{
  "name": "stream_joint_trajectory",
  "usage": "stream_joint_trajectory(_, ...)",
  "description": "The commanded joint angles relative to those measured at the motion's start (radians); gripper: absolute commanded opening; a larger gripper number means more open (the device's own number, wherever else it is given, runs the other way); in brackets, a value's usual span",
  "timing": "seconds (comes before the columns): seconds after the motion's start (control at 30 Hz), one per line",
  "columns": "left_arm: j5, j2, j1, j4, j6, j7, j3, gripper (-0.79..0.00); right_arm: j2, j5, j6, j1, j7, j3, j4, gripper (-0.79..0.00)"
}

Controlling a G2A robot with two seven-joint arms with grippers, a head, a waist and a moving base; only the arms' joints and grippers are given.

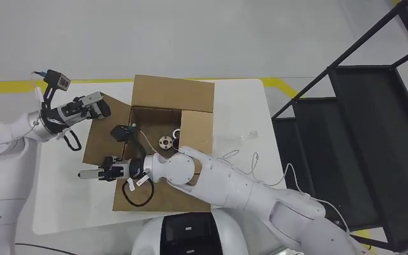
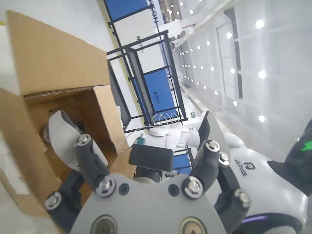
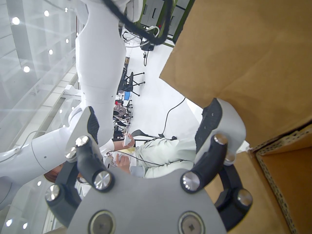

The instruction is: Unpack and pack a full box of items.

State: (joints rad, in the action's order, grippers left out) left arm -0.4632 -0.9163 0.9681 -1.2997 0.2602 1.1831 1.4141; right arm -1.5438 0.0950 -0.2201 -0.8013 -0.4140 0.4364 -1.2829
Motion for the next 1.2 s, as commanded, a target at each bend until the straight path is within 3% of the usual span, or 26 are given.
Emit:
stream_joint_trajectory(0.0,0.024,0.0,-0.007,0.037,-0.023,-0.008,-0.011,0.0,0.012,-0.022,0.005,-0.022,-0.008,0.018,-0.029,0.0)
stream_joint_trajectory(0.23,0.107,-0.002,-0.027,0.132,-0.073,-0.02,-0.055,0.0,0.089,-0.135,0.041,-0.17,-0.065,0.132,-0.24,0.0)
stream_joint_trajectory(0.53,0.2,-0.025,-0.082,0.201,-0.109,-0.089,-0.163,0.0,0.192,-0.164,0.027,-0.416,-0.198,0.375,-0.525,0.0)
stream_joint_trajectory(0.73,0.216,-0.048,-0.142,0.249,-0.118,-0.08,-0.24,0.0,0.23,-0.159,0.0,-0.537,-0.233,0.499,-0.614,0.0)
stream_joint_trajectory(0.87,0.184,-0.047,-0.151,0.268,-0.093,-0.071,-0.223,0.0,0.245,-0.164,0.003,-0.584,-0.236,0.555,-0.642,0.0)
stream_joint_trajectory(1.0,0.124,-0.028,-0.12,0.19,-0.046,-0.021,-0.145,0.0,0.257,-0.187,0.025,-0.612,-0.231,0.601,-0.651,0.0)
stream_joint_trajectory(1.17,0.149,0.001,-0.075,-0.038,-0.049,0.06,-0.064,0.0,0.269,-0.203,0.054,-0.644,-0.222,0.657,-0.65,0.0)
